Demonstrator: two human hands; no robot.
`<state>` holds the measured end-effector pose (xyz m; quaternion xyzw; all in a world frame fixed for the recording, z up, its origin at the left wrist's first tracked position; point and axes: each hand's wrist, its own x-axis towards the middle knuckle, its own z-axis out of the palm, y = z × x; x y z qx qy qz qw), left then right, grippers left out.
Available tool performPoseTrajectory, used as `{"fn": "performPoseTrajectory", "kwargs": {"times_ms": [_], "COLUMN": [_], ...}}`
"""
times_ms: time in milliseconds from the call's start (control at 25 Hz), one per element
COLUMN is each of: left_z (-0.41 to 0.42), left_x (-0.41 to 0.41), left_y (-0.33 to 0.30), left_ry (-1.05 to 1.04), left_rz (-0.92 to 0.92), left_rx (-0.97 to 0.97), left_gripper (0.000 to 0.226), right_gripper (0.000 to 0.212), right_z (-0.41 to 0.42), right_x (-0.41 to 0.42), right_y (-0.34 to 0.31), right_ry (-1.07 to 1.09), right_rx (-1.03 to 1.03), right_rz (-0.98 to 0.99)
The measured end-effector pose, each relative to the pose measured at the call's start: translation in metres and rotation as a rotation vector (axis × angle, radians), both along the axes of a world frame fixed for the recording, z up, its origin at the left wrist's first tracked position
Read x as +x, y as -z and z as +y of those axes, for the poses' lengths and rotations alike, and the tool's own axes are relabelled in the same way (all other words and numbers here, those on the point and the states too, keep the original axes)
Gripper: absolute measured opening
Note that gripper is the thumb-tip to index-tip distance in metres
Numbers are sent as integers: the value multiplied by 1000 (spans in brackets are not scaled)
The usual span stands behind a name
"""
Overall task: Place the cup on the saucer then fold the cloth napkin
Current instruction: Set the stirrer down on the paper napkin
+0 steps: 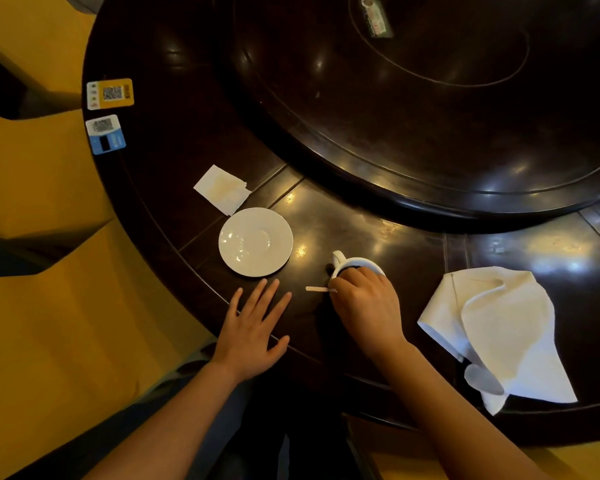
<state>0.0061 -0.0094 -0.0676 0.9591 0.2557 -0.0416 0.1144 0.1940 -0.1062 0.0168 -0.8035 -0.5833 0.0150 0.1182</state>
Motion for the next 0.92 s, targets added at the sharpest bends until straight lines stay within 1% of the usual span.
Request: {"fn": "performPoseTrajectory", "kwargs": {"times_ms": [80,120,200,280,320,400,480,560,600,680,800,920], "left_z": [0,0,0,0,0,0,0,0,1,1,2,1], "left_x": [0,0,1,1,1,1,0,0,-1,-1,-1,-1], "left_y": [0,0,1,2,3,3,2,2,1,1,4,6], "left_ry": [9,7,4,6,6,1,0,-4,-6,-6,-9,-17], "left_rz": [13,18,19,9,-3,-11,-7,-4,-5,-13,-39,-46], "left_rx": [-5,-6,-4,-8,-10,-21,-26,-27,-30,-35,-40,-31], "left_gripper": [75,76,77,77,77,77,77,77,77,77,78,80], "right_gripper": [2,4,7,8,9,18,22,16,12,11,13,14], "right_z": [2,4,8,13,17,25,36,53,64,92,144,192], "right_x": [6,9,18,30,36,46,51,50,50,47,34,11], "right_y": [-4,-8,-18,-29,-35,-44,-51,-54,-55,-53,-48,-36], "right_ry": [6,48,197,336,366,362,324,274,245,151,-10,-188], "right_rx": [35,70,120,95,78,84,132,131,118,98,99,174], "right_rz": [85,162,387,652,752,882,954,972,963,910,773,591]}}
